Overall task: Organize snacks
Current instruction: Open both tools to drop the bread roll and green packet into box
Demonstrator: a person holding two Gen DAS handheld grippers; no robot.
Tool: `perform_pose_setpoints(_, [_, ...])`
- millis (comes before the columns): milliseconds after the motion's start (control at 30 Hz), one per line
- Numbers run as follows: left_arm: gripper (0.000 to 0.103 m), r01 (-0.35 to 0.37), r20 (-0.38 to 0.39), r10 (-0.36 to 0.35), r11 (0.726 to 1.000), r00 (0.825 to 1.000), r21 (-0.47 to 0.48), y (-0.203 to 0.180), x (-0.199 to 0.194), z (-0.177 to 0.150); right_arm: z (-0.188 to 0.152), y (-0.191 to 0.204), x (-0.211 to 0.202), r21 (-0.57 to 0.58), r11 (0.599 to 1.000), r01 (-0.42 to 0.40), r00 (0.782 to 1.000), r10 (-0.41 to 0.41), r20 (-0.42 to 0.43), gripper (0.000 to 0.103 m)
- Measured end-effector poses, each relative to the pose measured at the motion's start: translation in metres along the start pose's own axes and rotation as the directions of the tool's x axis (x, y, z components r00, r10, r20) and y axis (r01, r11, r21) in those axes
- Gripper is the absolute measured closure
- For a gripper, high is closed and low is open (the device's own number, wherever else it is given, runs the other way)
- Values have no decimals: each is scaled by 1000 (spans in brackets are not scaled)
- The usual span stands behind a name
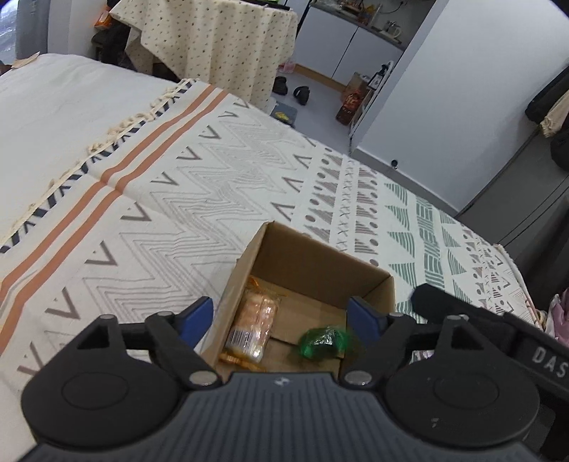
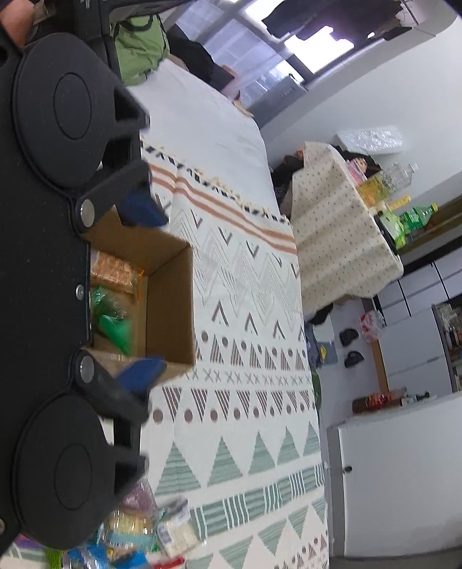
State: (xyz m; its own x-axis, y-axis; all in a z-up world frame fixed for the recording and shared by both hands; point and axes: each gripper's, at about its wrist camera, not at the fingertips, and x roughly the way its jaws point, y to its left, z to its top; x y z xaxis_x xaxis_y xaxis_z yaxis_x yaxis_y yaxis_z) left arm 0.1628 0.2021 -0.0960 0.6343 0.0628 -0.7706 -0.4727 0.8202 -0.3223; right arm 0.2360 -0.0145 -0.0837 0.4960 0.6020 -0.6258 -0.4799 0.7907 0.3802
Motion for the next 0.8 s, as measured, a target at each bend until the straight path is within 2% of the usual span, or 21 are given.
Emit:
perform_pose_setpoints(133, [19,-24,4,24,1000,1000,-4,-4,-7,-4,-4,-10,-13,-3,998,56,998,-56,21,7])
perform_pose_setpoints(300, [19,-33,2,33,999,999,-2,-11,-13,-9,-11,-25,-35,11,998,54,997,-55,50,4])
perform_pose_setpoints(367, [18,-27,7,27,1000,1000,6,-15,-17,-12,-12,-31,-42,21,998,66,996,-67,57,0])
perform_pose_setpoints(600, [7,12,5,-12,1000,1000,26,-34,-28,-26,-19,-50,-68,41,993,108,991,-111,73,0])
perform_pose_setpoints(800, [0,33,6,-33,999,999,39,-52,-42,-37,-23,-66,-91,65,994,92,993,-96,74,0])
